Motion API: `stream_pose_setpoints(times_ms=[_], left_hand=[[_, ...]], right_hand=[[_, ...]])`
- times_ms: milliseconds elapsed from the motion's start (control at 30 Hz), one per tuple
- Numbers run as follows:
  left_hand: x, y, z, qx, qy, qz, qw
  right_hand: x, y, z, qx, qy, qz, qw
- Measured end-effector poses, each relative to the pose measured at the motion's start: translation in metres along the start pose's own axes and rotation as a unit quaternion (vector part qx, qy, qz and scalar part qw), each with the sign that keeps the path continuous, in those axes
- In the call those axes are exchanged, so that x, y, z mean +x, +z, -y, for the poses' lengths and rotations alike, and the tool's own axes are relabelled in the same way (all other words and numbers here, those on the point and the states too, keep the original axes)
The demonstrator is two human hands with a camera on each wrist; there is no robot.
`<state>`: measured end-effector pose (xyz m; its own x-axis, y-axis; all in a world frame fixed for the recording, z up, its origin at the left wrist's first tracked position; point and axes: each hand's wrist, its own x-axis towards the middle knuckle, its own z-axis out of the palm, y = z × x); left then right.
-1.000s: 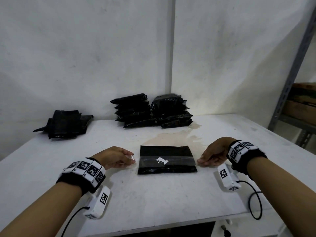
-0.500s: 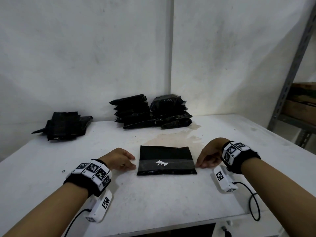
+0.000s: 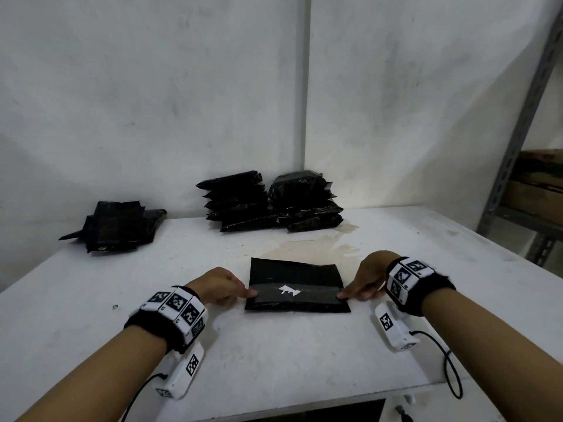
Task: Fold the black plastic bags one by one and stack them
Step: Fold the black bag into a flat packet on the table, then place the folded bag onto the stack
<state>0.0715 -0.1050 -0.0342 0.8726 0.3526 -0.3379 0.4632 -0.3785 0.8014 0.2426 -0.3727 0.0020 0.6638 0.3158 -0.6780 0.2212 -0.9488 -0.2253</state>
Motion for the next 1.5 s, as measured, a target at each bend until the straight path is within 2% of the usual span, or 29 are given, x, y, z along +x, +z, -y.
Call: stream_pose_setpoints(times_ms=[100,233,333,433,533,633,733,867,967,1167,1267,1367,1433,1500], left_hand=[[0.005,0.005,0.000,0.031,0.006,-0.049,0.998],[0.004,0.007,-0.001,0.048,0.018,-0.037,0.998],[0.004,0.006,-0.001,0.061,0.020,-0.019,0.998],[0.004,0.004,-0.001,0.019,0.035,-0.002,0.999],[0.000,-0.002,0.000,-0.051,0.045,0.011,0.998],[-0.003,-0.013,0.003,-0.122,0.046,0.021,0.991],[-0.006,-0.023,0.007,-0.187,0.045,0.034,0.981],[-0.010,-0.035,0.012,-0.208,0.034,0.058,0.976],[-0.011,-0.040,0.015,-0.208,0.041,0.064,0.975],[-0.011,-0.045,0.016,-0.316,0.050,0.065,0.945],[-0.013,-0.049,0.018,-0.288,0.043,0.028,0.956],[-0.010,-0.050,0.022,-0.224,0.054,-0.075,0.970],[-0.005,-0.050,0.023,-0.212,0.072,-0.173,0.959],[-0.002,-0.051,0.023,-0.224,0.083,-0.228,0.944]], right_hand=[[0.002,-0.005,0.004,-0.011,-0.007,-0.015,1.000],[0.000,-0.007,0.001,-0.004,-0.030,-0.044,0.999],[0.001,-0.008,-0.001,0.052,-0.029,-0.022,0.998],[0.008,-0.007,-0.001,0.080,-0.035,-0.002,0.996],[0.012,-0.005,-0.002,0.160,-0.060,0.012,0.985],[0.013,-0.005,0.000,0.266,-0.111,0.038,0.957],[0.008,-0.006,0.006,0.328,-0.147,0.055,0.932],[0.009,-0.005,0.014,0.409,-0.193,0.096,0.886],[0.012,-0.002,0.023,0.430,-0.210,0.141,0.867],[0.019,0.000,0.037,0.506,-0.257,0.140,0.811],[0.018,-0.001,0.040,0.548,-0.256,0.120,0.787],[0.015,-0.001,0.045,0.552,-0.265,0.104,0.784],[0.012,-0.001,0.047,0.561,-0.267,0.096,0.778],[0.011,-0.001,0.049,0.574,-0.265,0.087,0.770]])
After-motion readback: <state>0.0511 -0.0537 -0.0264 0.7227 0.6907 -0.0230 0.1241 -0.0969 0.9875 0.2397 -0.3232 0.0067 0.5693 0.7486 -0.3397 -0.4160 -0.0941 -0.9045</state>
